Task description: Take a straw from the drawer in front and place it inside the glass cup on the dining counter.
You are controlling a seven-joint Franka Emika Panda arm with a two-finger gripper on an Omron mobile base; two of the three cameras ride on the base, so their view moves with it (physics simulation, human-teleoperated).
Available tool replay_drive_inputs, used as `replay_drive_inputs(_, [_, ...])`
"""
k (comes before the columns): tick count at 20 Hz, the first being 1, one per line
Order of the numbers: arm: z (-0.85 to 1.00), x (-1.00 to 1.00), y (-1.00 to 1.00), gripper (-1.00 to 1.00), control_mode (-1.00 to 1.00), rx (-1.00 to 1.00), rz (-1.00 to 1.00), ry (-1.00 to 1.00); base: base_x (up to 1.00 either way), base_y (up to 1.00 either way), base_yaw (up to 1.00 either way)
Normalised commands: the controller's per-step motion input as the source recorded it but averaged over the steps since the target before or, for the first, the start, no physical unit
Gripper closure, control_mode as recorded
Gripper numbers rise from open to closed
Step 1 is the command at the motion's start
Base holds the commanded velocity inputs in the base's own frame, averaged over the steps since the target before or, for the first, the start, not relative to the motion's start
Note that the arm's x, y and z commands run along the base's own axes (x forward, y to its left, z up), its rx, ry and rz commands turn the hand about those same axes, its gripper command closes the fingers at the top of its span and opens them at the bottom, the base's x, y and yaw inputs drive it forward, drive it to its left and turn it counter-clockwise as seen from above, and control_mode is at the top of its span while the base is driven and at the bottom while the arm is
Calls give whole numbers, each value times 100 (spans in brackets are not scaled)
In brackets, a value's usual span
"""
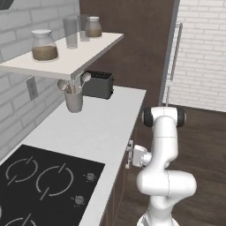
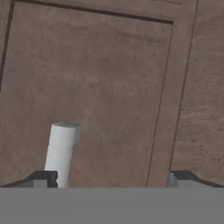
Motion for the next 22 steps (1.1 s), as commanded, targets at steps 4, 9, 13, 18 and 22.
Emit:
replay_drive_inputs(4, [5, -33, 0, -100, -100, 0, 0, -6, 0, 0, 0])
replay_drive_inputs(9, [14, -6, 0, -100, -100, 0, 0, -1, 0, 0, 0])
replay_drive_inputs(13, [23, -1, 0, -100, -100, 0, 0, 0, 0, 0, 0])
replay_drive_inputs(18, [23, -8, 1, -100, -100, -2, 0, 0, 0, 0, 0])
replay_drive_inputs(22, [0, 0, 17, -100, -100, -7, 0, 0, 0, 0, 0])
